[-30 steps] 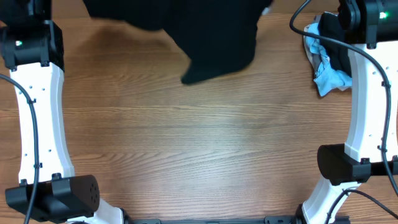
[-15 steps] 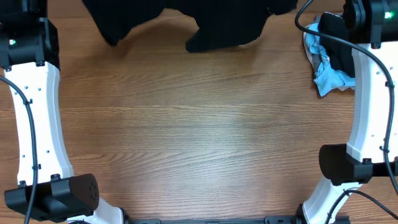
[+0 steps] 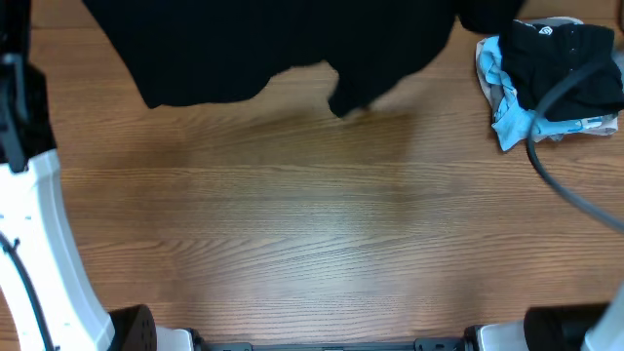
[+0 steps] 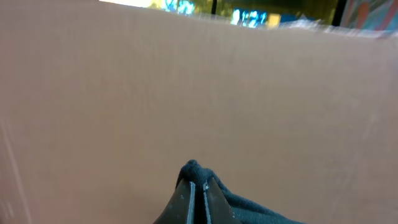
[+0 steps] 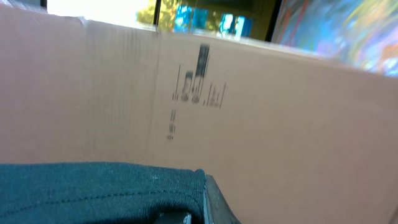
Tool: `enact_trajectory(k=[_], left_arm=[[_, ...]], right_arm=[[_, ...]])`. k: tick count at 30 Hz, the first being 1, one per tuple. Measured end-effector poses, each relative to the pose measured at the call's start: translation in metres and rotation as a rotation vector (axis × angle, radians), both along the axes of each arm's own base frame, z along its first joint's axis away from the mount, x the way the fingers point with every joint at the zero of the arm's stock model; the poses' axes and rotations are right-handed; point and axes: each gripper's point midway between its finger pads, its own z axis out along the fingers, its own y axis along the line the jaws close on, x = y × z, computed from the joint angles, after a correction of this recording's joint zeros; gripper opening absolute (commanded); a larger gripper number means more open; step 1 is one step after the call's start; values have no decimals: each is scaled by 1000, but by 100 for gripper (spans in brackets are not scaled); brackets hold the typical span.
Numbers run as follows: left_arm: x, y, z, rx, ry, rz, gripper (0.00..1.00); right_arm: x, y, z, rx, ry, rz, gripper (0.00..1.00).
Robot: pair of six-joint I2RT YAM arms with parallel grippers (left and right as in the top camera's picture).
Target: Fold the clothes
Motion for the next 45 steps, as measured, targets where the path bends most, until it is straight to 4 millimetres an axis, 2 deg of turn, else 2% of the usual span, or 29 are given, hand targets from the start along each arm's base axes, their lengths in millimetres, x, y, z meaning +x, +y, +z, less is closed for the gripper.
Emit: enact_trajectory(k=[3,6,11,16,18,22,25,29,32,36,40,45], left_arm=[[-16,-3,14,7,-34,0,4],[-19,-3,17,7,-39,0,4],[-2,0,2,0,-1,0,4],[32,6,-22,-7,39,-1,4],[50,9,-27,-5,26,-3,4],[79,13,-31,7,-30,-10,4],[91,13,-30,19,-76,-26,4],[89,10,-16,30,-139,-41,4],[89,9,-19,27,-122,-47,4],[99,8,-62,-8,56,-64,4],[100,7,-121,-59,290,-72,4],[88,5,-195,-124,578,-70,4]], right_arm=[[-22,-2,11,2,-27,-2,4],[-22,-2,7,2,-13,-5,4],[17,0,-18,-3,63,-3,4],[79,5,-48,-8,110,4,4],[104,8,-53,-7,88,9,4],[134,10,-52,-3,23,13,4],[143,11,-40,11,-56,20,4],[137,11,-23,33,-117,23,4],[133,11,-27,37,-87,24,4],[138,11,-62,41,68,23,4],[142,13,-113,60,270,31,4],[146,19,-185,80,529,56,4]])
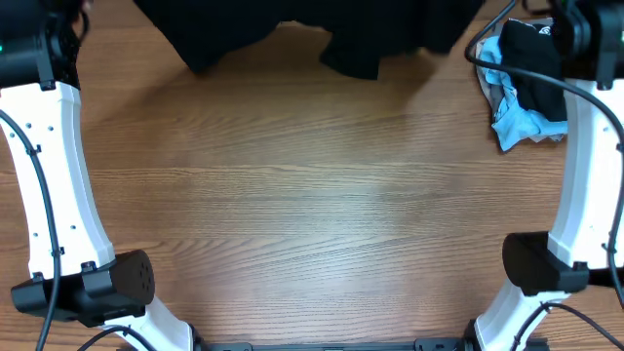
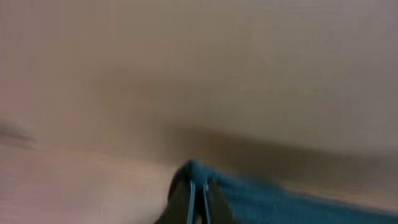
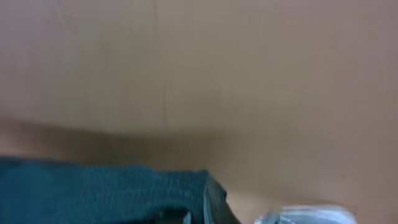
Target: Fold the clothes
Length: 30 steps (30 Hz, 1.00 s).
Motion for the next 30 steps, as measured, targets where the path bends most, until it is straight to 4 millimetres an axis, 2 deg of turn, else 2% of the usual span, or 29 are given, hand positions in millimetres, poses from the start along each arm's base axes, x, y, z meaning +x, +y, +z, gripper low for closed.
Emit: enact_trajectory(k=[3,6,9,15,18,23,30], left_arm=[[-8,-2,-43,-32,161,-3,4],[-17,-4,-79,-58,300,-3,4],[-27,-6,-101,-78,392,-5,4],[-54,-13,-123,-118,535,-24,4],[-67,-17,-132,-126,595,-39,4],[-95,-23,-147,-133,727,-64,4],[-127,-27,-160,-121,865,-96,4]], right_arm=[[2,1,-43,24,149,-5,4],[-3,4,-75,49,272,-8,4],[-15,7,-94,77,367,-1,4],[-42,9,-120,105,523,-9,4],[-52,10,-125,113,571,-9,4],[-87,9,-131,131,677,-24,4],[-108,9,-111,185,656,-45,4]])
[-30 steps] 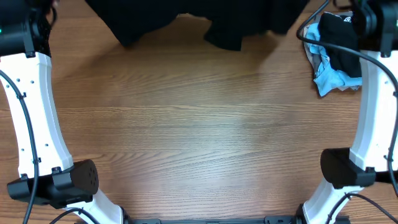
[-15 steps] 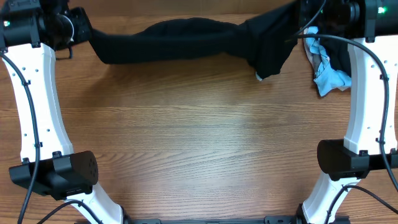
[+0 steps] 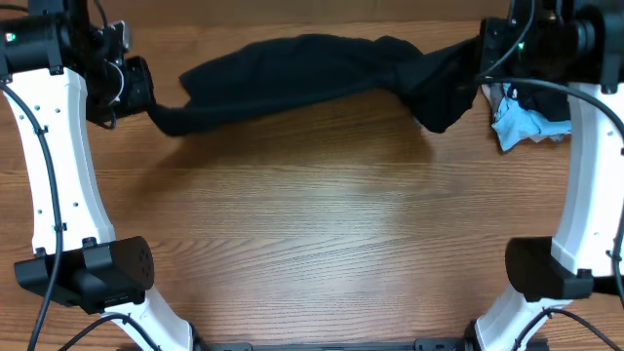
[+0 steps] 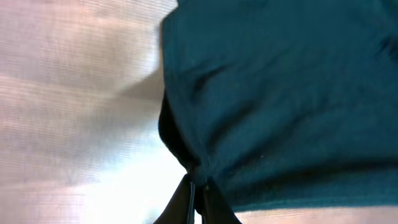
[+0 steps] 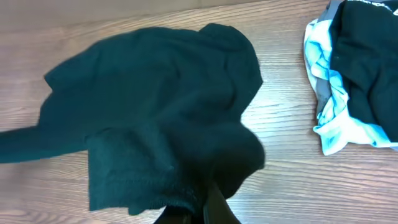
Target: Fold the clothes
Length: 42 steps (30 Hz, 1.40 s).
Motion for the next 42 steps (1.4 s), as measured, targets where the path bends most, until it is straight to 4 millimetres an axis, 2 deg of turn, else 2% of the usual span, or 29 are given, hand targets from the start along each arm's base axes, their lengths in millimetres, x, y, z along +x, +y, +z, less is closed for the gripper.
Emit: enact_trajectory(k=[4,8,11,18,25,30,33,36,38,42], left_arm=[[-16,0,-5,9,68,-5,4],[-17,0,-6,10,74,-5,4],[-26,-1,-13,6,104,-4,4],[-81,-10,-37,-7,231,-3,5],[-123,-18,-45,-9,212,31,4],[-146,-22,-63,-13,230,57,4],[-155,-23,-87,-20,280,67,4],[-160,-24,-117,-29,320,83,4],[-164,-24,-132,-33,340,91,4],[-156,-23,-154,-32,308,123,4]], right_arm=[[-12,0,-4,18,31,-16,4],[-32,-1,-23,24,118,-36,4],[-53,-2,-41,26,195,-50,4],[-112,-5,-76,43,343,-113,4],[-173,-8,-100,75,418,-204,4],[-209,-10,-142,67,560,-246,4],[-221,-10,-172,54,658,-261,4],[-224,-10,-194,49,698,-268,4],[-222,-10,-203,50,697,-269,4],[-211,-9,-212,59,654,-267,4]])
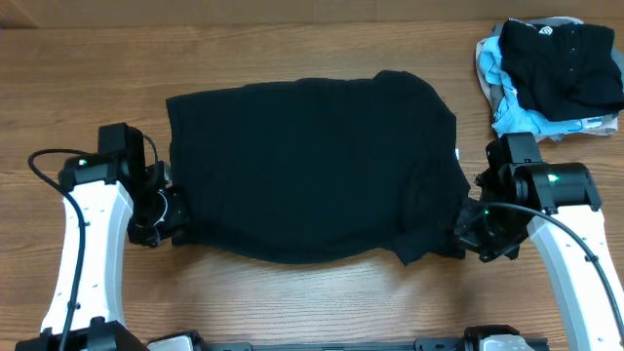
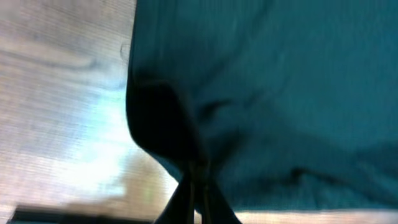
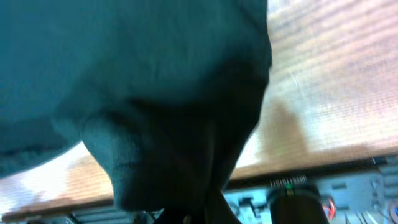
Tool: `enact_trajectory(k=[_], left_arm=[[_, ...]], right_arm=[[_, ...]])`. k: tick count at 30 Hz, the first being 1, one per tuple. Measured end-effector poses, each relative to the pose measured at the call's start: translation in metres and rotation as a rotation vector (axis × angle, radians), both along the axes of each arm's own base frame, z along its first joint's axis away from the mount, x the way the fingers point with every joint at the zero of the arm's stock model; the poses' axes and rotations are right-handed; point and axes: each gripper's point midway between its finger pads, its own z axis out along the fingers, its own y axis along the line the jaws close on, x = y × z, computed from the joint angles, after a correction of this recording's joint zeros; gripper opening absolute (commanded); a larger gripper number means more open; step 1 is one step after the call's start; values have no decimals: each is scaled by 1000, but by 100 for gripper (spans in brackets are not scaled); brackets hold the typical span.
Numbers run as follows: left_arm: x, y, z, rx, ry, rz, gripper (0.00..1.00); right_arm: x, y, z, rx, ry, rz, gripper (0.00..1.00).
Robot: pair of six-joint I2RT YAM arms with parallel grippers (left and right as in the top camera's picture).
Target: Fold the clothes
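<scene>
A black garment (image 1: 307,166) lies spread across the middle of the wooden table. My left gripper (image 1: 175,222) is shut on its near left corner, where the cloth (image 2: 249,93) bunches at the fingertips. My right gripper (image 1: 460,234) is shut on the near right corner, where a thick fold (image 3: 174,149) hangs over the jaws. The right side of the garment is still rumpled and doubled over.
A pile of other clothes (image 1: 551,68), black and light blue, sits at the far right corner. The table's near edge (image 3: 311,171) and the robot base show just behind my right gripper. Bare wood (image 1: 312,302) lies in front of the garment.
Both grippers have come down and toward the near side, each still holding its corner. The garment, then strung between them at the far edge, now lies spread on the table.
At first the garment hung high at the far edge, held by both grippers. It stayed raised there a moment later. Then it was strung low between the arms at the back of the table. Now it lies spread out mid-table, both corners still gripped.
</scene>
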Motion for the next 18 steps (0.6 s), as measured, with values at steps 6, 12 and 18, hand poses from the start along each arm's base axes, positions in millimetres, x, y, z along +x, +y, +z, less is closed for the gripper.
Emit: enact_trajectory(k=[6,12,18], left_arm=[[32,11,-4,50,-123,61,4],[56,23,-1,97,-217,119,4],[66,32,1,138,-254,167,4]], right_arm=[[25,1,-4,3,-90,-2,4],[58,-1,-16,-19,-150,0,4],[103,-1,-34,-30,-235,27,4]])
